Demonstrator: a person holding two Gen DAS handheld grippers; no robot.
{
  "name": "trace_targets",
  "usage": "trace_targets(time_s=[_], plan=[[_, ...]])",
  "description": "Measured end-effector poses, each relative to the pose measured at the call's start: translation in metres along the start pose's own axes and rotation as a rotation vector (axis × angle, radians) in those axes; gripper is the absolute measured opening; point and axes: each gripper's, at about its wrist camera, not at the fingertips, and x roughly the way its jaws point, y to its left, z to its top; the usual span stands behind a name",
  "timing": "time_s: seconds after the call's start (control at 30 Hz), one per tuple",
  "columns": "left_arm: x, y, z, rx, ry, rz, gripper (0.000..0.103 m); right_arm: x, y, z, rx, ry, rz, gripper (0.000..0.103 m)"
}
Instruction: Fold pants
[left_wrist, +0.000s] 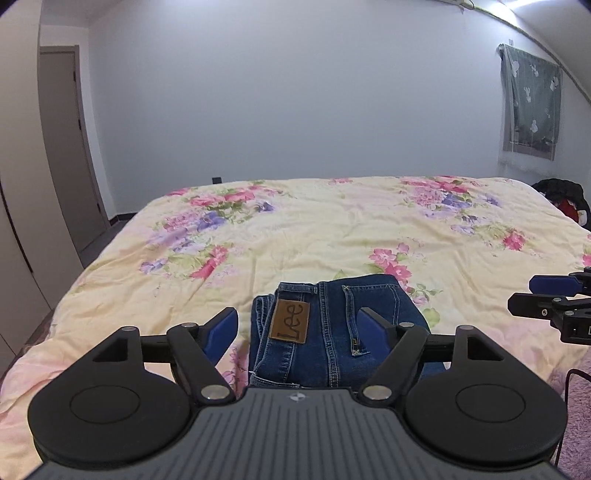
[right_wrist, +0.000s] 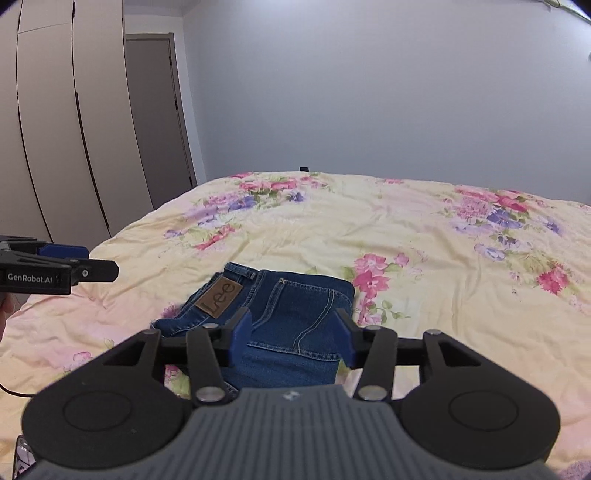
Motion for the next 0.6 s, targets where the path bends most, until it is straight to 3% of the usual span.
trace_targets(time_s=[0.3,0.6], plan=[[-0.030,-0.020,-0.020,-0.062,-0.054,0.046,0.091,-0.025,0.020,-0.026,-0.028,-0.011,0.004,0.066],[-0.017,-0.032,-0.049,-0.111,0.066,0.054,0.091,-0.011,0.023,-0.056,0.004,0.075,-0.020,0.070]])
